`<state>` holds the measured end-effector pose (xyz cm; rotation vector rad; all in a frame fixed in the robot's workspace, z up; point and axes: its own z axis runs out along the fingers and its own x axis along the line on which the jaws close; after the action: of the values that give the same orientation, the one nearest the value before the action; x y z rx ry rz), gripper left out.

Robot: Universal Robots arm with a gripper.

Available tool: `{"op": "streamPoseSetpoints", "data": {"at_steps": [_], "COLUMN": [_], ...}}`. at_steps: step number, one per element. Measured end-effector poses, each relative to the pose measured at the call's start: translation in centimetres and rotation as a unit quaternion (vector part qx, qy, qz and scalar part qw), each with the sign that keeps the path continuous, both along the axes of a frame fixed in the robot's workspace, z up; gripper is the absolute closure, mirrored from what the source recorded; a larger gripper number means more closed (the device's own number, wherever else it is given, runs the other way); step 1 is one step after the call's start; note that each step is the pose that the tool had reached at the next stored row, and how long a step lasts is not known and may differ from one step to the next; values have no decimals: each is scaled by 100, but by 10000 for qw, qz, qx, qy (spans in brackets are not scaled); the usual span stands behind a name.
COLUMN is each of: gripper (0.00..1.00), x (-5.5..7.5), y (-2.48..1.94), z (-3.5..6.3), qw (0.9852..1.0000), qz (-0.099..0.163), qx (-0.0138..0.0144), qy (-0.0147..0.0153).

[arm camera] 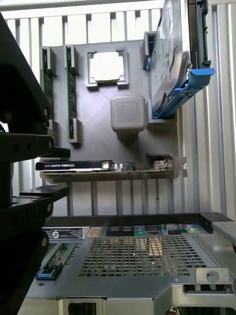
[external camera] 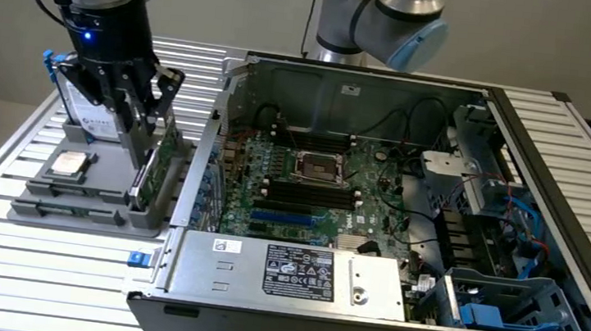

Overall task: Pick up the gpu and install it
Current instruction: 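Pick up the gpu and move the gpu toward the slot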

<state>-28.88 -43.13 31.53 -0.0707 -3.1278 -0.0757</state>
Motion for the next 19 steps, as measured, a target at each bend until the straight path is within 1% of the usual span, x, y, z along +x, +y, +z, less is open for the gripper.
{"op": "streamPoseSetpoints", "data": {"at_steps": [6,13,19], "gripper": [64,64,64], "x": [-20,-21,-21], "y": [-1,3,16], "z": [-108,-237,-346], "qw": [9999,9999,9999], "qz": [130,152,155], "qx": [0,0,0], "qy": [-1,-4,-7]}}
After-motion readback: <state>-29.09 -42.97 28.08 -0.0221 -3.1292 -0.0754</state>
